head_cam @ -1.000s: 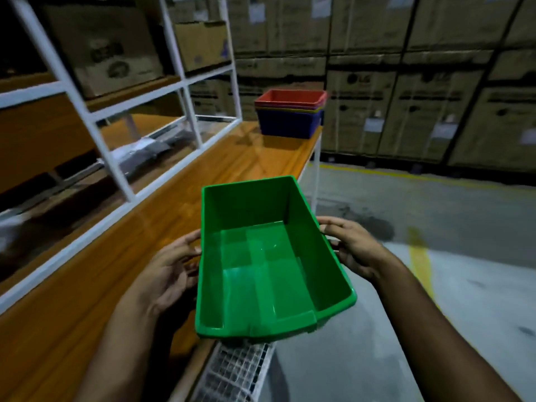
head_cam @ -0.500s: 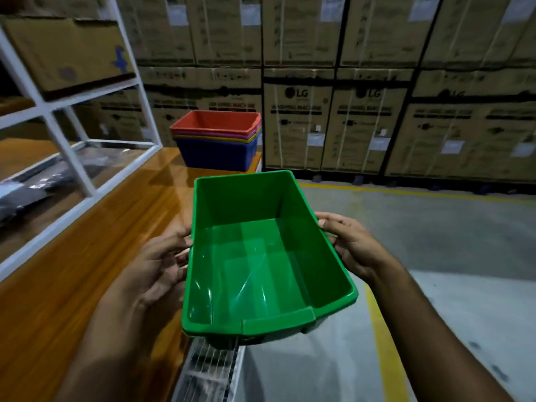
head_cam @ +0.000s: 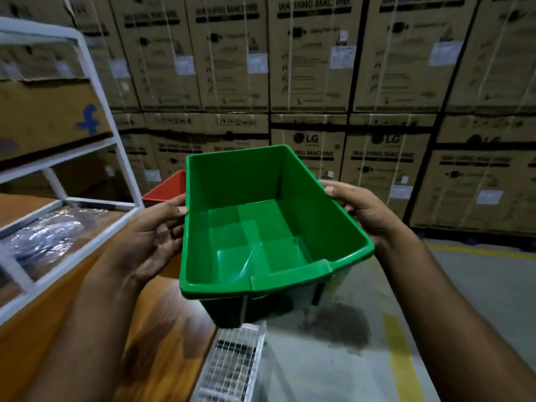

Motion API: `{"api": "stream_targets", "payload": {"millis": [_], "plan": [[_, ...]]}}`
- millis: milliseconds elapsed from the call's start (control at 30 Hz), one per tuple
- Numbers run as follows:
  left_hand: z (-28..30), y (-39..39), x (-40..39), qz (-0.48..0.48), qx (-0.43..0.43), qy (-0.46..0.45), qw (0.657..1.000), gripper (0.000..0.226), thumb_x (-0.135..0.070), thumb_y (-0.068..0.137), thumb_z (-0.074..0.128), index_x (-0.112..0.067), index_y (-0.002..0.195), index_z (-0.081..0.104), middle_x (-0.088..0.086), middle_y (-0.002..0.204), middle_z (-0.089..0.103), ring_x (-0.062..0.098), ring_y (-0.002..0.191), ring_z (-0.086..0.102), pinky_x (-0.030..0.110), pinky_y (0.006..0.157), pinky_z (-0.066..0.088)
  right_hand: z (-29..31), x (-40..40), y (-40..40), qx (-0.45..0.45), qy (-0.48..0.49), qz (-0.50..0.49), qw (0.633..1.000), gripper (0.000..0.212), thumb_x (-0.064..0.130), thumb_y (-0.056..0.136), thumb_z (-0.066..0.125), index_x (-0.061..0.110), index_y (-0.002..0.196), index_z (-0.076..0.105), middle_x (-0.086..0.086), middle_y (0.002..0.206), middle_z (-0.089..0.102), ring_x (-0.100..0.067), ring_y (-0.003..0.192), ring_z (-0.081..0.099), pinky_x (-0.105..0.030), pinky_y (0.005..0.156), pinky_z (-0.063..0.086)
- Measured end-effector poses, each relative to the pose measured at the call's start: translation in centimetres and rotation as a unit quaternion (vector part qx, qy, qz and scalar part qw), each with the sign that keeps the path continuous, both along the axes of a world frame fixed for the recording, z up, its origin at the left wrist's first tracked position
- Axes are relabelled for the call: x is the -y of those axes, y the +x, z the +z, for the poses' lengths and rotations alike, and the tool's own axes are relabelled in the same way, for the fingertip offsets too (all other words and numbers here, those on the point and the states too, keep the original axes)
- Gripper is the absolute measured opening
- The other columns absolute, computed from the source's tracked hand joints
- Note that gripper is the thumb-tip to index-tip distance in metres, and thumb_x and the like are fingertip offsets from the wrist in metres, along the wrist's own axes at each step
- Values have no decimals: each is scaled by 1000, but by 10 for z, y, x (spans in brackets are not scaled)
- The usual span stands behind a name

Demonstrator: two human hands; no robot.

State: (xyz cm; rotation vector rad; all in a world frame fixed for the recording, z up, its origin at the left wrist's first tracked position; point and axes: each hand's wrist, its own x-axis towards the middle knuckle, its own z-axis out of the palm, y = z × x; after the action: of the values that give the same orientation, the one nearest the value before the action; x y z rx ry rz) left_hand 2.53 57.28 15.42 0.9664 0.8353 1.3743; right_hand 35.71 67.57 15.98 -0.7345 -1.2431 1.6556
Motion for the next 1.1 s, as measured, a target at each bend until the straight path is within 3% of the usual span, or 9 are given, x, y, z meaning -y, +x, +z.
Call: {"api": "stream_targets", "payload": {"millis": [100, 200, 267, 433, 500, 633, 800, 900, 1100], "plan": [[7, 2, -38, 38, 15, 5, 999, 54, -9, 78, 64, -11, 132, 61, 7, 109, 69, 15, 88, 69, 27, 76, 58, 13, -57, -10, -11, -5, 44, 999, 38, 1, 95, 45, -3, 132, 53, 1, 60, 70, 0, 35, 51, -10, 35, 39], [16, -1, -70, 74, 8, 9, 997, 76, -21, 59, 83, -12, 131, 62, 5, 107, 71, 13, 87, 69, 27, 78, 58, 27, -110, -24, -15, -4, 93, 996, 38, -1, 97, 40, -4, 134, 50, 4, 52, 65, -1, 32, 51, -10, 32, 38], [19, -3, -88, 110, -2, 10, 994, 77, -23, 56, 85, -11, 129, 63, 5, 109, 70, 12, 87, 69, 26, 78, 57, 33, -148, -36, -13, -14, 135, 991, 38, -1, 97, 39, -3, 133, 51, 5, 52, 65, -1, 31, 49, -10, 31, 37], [36, -18, -124, 236, 29, 7, 971, 34, -10, 81, 56, -10, 110, 73, 5, 99, 74, 11, 79, 70, 23, 67, 60, 42, -243, -91, 15, -13, 257, 966, 44, 4, 94, 38, 2, 136, 51, 9, 59, 65, 1, 29, 34, -7, 30, 29], [42, -28, -138, 269, 31, 18, 963, 36, -8, 79, 55, -8, 112, 71, 6, 96, 74, 9, 72, 71, 21, 60, 59, 43, -278, -118, 16, 3, 285, 958, 45, 6, 91, 42, 3, 134, 54, 11, 58, 60, 1, 29, 31, -7, 31, 22], [40, -54, -173, 302, 23, 38, 952, 42, -5, 83, 57, -6, 124, 65, 8, 109, 70, 12, 85, 72, 23, 68, 59, 44, -341, -167, 11, 1, 335, 942, 48, 11, 81, 51, 9, 128, 62, 9, 57, 41, 2, 31, 26, -10, 36, 11], [28, -66, -213, 353, 36, 26, 934, 36, -6, 76, 56, -11, 104, 77, 6, 101, 73, 11, 80, 66, 21, 64, 59, 38, -393, -211, 26, -9, 382, 924, 45, 7, 90, 41, 6, 133, 55, 12, 50, 50, 2, 30, 29, -9, 35, 15], [18, -70, -225, 390, 37, 31, 919, 36, -4, 80, 56, -12, 110, 75, 6, 106, 66, 14, 84, 49, 22, 70, 59, 36, -413, -232, 26, -7, 430, 902, 46, 7, 94, 34, 4, 137, 49, 14, 44, 44, 3, 29, 28, -7, 32, 17], [10, -65, -238, 483, -3, -2, 876, 38, -5, 83, 54, -13, 116, 71, 1, 103, 66, 12, 83, 58, 21, 59, 59, 13, -451, -270, 47, -1, 499, 865, 47, 5, 96, 30, 3, 141, 43, 10, 48, 56, 2, 29, 29, -9, 35, 14]]}}
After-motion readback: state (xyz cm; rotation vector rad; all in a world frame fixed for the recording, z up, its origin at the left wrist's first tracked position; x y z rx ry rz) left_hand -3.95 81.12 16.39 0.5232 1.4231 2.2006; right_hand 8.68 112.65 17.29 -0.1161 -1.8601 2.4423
